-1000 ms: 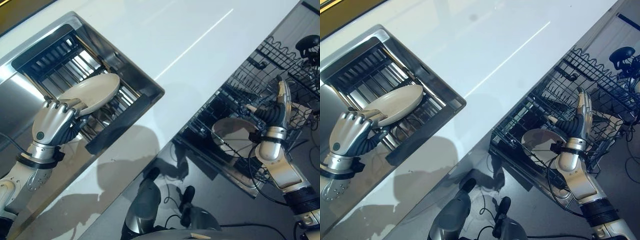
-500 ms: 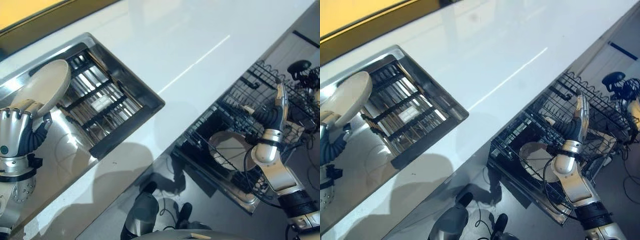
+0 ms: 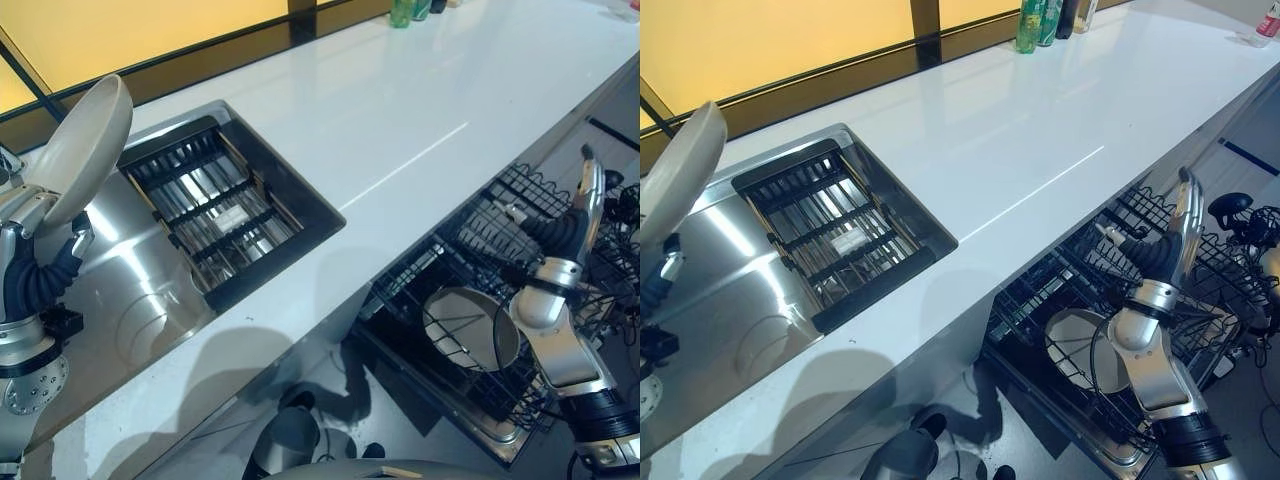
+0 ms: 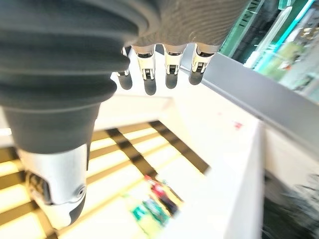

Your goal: Pick up plates and place into dishwasher.

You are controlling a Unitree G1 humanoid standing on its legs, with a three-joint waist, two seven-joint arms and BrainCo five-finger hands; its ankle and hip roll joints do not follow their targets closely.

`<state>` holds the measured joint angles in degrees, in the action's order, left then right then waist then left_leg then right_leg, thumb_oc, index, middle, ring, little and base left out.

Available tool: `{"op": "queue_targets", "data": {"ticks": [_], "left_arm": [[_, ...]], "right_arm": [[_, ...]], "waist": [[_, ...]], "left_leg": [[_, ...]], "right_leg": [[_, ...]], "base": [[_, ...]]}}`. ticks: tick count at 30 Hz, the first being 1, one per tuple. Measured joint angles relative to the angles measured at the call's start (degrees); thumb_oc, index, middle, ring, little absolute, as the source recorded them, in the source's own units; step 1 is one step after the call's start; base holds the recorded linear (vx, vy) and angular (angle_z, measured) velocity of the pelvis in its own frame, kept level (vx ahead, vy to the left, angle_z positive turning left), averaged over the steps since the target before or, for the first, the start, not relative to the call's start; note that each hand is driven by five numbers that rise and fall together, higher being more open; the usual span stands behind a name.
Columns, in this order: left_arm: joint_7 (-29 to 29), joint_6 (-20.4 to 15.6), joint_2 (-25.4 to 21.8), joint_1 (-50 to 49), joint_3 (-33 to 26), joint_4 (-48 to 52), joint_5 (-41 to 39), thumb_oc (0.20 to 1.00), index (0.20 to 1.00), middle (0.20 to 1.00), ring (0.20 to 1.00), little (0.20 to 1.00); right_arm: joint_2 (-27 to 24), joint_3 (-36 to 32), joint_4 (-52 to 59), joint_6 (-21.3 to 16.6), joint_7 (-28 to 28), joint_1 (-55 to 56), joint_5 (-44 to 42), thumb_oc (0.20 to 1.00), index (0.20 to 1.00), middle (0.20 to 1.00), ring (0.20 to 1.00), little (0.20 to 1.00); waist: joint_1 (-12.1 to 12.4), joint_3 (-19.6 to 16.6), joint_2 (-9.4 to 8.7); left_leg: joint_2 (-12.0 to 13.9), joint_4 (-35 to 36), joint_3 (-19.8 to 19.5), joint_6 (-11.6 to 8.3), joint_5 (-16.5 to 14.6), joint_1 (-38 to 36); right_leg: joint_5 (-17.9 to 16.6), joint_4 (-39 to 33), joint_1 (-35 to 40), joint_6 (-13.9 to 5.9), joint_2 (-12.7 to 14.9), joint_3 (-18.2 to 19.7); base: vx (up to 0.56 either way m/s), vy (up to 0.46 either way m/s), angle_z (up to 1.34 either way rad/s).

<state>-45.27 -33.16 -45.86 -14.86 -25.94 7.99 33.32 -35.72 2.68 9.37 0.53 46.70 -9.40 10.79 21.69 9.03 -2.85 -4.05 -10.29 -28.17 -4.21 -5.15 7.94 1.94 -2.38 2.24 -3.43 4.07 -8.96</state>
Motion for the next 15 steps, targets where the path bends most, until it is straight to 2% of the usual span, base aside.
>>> {"op": "queue_targets", "data": {"ticks": [5,9,12,15], "left_arm": [[9.01,-2.55,-0.3,5.06,2.46,4.25,-7.17,0.2,0.2,0.2,0.2,0.2],[14.08,-3.47,-0.76,8.5,6.25,5.38,-8.4,0.2,0.2,0.2,0.2,0.2],[18.54,-5.09,-3.23,9.93,9.03,5.5,-10.12,0.2,0.2,0.2,0.2,0.2],[25.8,-8.26,-7.18,12.39,12.11,6.97,-12.17,0.2,0.2,0.2,0.2,0.2]], "right_arm": [[-3.13,0.03,4.32,-3.42,-3.31,-5.73,3.73,1.0,1.0,1.0,1.0,1.0],[-3.86,0.4,6.04,-7.04,-7.96,-10.03,4.91,1.0,1.0,1.0,1.0,1.0],[-5.98,1.95,6.09,-9.28,-12.0,-12.17,5.04,1.0,1.0,1.0,1.0,1.0],[-7.39,2.95,6.31,-11.51,-16.22,-13.31,4.94,1.0,1.0,1.0,1.0,1.0]], "waist": [[-0.04,-0.44,0.14],[-0.15,-0.77,0.47],[-0.3,-1.13,0.66],[-0.24,-1.28,0.81]], "left_leg": [[-0.18,-0.11,-0.31,-0.01,0.0,-0.38],[-0.32,-0.06,-0.51,-0.01,0.0,-0.89],[-0.31,0.11,-0.5,0.0,0.0,-1.23],[-0.31,0.08,-0.51,0.0,0.0,-1.36]], "right_leg": [[0.01,-0.24,0.75,-0.01,0.08,-0.22],[0.01,-0.53,1.5,-0.02,0.15,-0.56],[0.03,-0.6,1.75,-0.03,0.19,-0.56],[0.02,-0.63,1.95,-0.03,0.2,-0.6]], "base": [[-0.03,-0.013,0.06],[-0.02,0.0,0.03],[0.0,0.0,0.0],[0.0,0.0,0.0]]}}
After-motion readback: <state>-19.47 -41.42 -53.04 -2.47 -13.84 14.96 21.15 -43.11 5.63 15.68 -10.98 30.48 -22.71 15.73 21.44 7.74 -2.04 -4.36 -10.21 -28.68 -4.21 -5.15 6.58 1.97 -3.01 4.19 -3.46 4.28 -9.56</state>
